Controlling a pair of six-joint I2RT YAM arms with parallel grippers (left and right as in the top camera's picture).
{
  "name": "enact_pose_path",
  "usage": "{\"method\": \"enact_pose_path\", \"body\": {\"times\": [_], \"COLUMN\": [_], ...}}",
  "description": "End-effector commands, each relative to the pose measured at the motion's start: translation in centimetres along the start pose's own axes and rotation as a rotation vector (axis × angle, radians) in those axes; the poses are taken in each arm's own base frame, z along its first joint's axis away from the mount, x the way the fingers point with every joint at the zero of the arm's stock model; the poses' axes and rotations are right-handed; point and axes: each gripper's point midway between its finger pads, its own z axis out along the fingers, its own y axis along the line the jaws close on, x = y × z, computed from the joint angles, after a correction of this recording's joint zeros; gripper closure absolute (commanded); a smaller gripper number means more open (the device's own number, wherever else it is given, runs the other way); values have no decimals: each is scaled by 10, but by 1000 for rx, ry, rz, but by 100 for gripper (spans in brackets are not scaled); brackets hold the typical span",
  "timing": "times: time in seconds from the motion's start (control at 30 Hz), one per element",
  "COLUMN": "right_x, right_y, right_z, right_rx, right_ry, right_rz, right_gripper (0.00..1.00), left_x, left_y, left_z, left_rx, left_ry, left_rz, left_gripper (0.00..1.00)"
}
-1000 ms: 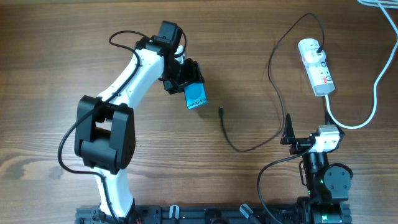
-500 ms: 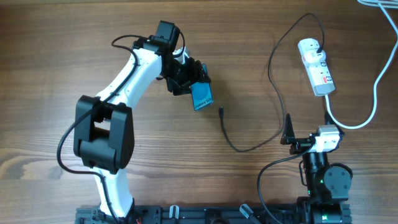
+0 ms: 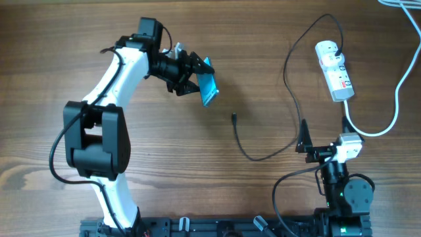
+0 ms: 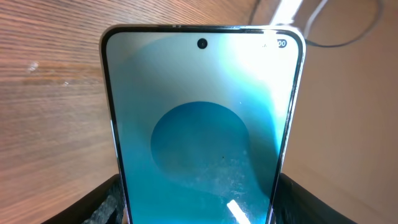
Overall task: Plug charger to phone and switch on socket
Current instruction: 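Lift the phone upright with the left gripper and raise it, then swing the right gripper toward the held phone's bottom edge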
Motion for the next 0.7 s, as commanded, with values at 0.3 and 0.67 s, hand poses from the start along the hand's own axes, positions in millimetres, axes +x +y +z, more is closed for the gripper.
{"method": "enact_pose_path", "body": {"times": [0.3, 0.67], "right_x": [-63, -115], "right_y": [91, 103], "right_z": [-35, -38], "right_rx": [-631, -532], "right_ry": [82, 276], "right_rz": [1061, 689], "right_gripper": [0, 1], "left_x": [18, 23], "left_y": [-38, -50], "left_z": [-30, -34], "left_rx": [217, 282], "left_ry": [106, 155], "left_rz": [-127, -152], "left_gripper": [31, 32]}}
